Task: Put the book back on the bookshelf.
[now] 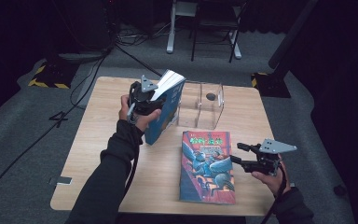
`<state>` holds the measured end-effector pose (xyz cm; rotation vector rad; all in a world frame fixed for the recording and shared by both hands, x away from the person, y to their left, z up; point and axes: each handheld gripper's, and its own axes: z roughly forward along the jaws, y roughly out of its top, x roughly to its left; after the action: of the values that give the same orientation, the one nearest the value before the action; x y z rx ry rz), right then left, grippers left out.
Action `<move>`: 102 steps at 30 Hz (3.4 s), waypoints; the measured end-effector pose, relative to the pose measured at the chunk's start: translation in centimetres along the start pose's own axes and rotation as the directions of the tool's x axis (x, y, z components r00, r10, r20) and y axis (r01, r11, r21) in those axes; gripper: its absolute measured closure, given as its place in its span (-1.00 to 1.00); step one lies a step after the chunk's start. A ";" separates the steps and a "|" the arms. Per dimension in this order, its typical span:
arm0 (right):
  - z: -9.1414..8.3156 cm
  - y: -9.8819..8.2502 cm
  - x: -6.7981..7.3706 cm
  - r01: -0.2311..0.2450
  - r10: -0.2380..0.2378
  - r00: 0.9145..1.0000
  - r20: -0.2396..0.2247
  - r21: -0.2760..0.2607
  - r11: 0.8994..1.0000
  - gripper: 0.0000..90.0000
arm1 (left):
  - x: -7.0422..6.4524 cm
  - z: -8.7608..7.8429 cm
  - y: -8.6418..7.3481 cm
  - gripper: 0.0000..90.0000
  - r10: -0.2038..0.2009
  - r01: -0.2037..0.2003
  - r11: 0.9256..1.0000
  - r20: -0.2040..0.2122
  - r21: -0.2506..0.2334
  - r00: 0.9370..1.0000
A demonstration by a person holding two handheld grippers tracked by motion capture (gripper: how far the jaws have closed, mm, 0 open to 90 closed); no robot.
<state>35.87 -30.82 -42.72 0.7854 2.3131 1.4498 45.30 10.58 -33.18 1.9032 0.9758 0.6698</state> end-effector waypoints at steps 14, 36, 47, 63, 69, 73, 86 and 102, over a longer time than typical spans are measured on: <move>-0.1 0.0 -0.2 -0.009 0.009 1.000 -0.002 -0.006 1.000 -0.12 | -1.8 1.4 2.0 0.32 -0.042 0.037 0.999 -0.139 -0.033 0.989; -0.2 0.0 -0.1 -0.001 0.001 1.000 -0.007 -0.014 1.000 -0.12 | -1.3 5.4 5.3 0.32 -0.045 0.040 0.999 -0.222 -0.027 0.974; -0.3 0.0 -0.1 -0.001 0.001 1.000 -0.010 -0.014 1.000 -0.12 | -1.9 6.4 5.9 0.32 -0.004 -0.005 0.999 -0.238 -0.036 0.971; -0.1 0.0 0.0 0.007 -0.008 1.000 -0.023 -0.014 1.000 -0.12 | -0.7 8.0 4.3 0.32 -0.102 0.072 0.987 -0.218 -0.141 0.971; -0.1 0.0 0.2 0.017 -0.017 1.000 -0.026 -0.007 1.000 -0.12 | 0.1 7.8 4.1 0.30 -0.122 0.094 0.985 -0.205 -0.144 0.971; 0.0 0.0 0.2 0.018 -0.018 0.999 -0.027 -0.003 1.000 -0.12 | 0.7 7.5 3.9 0.26 -0.128 0.100 0.984 -0.195 -0.149 0.972; 0.0 -0.1 0.2 0.021 -0.021 0.999 -0.024 0.004 1.000 -0.13 | 0.5 5.9 2.0 -0.13 -0.087 0.063 0.988 -0.176 -0.139 0.980; 0.4 -0.2 0.3 0.020 -0.020 0.999 -0.027 0.026 0.999 -0.13 | 0.5 3.4 -0.7 -0.21 -0.023 0.007 0.990 -0.116 -0.142 0.993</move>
<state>35.79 -30.41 -43.13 0.7522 2.3575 1.4330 47.87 9.63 -35.38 1.7470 0.9878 0.8279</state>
